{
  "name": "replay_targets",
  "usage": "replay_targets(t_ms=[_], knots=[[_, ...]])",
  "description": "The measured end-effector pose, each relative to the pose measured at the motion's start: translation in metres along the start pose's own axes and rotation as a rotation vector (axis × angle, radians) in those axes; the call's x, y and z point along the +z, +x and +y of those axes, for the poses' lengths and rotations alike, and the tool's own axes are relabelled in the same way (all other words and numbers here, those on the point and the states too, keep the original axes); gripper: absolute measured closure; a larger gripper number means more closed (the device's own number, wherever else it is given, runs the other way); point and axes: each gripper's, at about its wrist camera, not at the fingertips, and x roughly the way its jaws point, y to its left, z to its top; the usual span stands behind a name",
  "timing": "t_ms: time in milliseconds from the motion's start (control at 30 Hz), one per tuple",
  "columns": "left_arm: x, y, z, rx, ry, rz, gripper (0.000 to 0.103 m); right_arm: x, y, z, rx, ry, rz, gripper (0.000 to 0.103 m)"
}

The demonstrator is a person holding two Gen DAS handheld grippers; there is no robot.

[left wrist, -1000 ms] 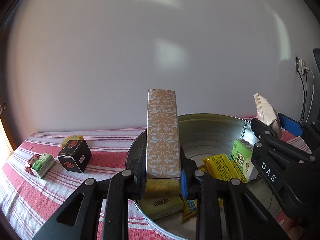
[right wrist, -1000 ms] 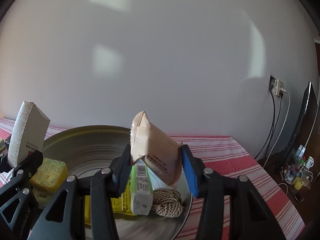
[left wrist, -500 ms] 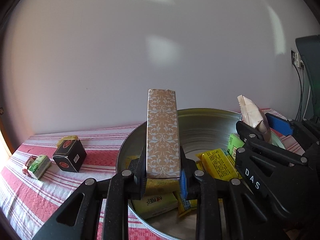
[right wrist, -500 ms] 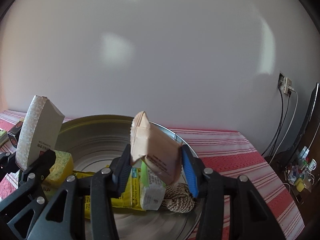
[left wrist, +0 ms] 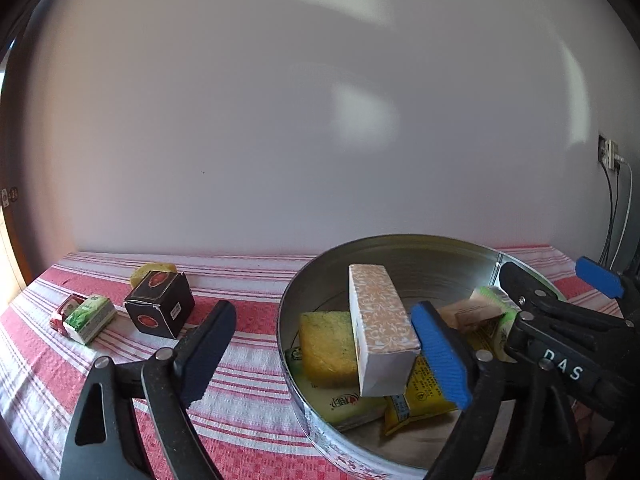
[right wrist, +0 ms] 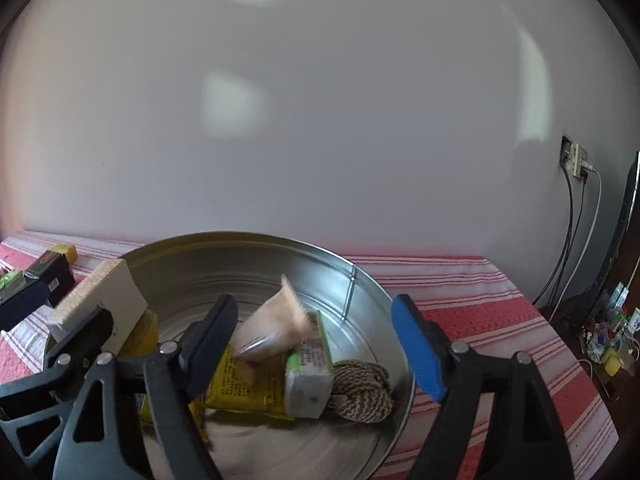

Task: Organize objects
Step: 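Withdraw both open grippers from the tin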

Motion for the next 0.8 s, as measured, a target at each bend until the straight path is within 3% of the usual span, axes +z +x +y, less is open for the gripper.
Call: replay_targets(t_ms=[67, 167, 500, 800], knots=[[0.0, -0.005, 0.002, 0.004, -0.004, -0.016, 0.008, 0.0, -0.007, -0.01, 0.019, 0.063, -0.032, 0.0], [-0.002, -0.008, -0.001, 0.041, 0.03, -0.034, 0.007, 0.005, -0.009, -0.023, 0.042, 0.128, -0.073, 0.0], [-0.005, -0.012, 0.002, 0.096, 0.074, -0.065, 0.007, -0.001, -0.012, -0.022, 0.068, 0.189, -0.082, 0.0], [-0.004, -0.024, 0.004, 0.091, 0.057, -0.064, 0.007, -0.005, -0.038, -0.02, -0.047, 0.211, -0.243, 0.0]])
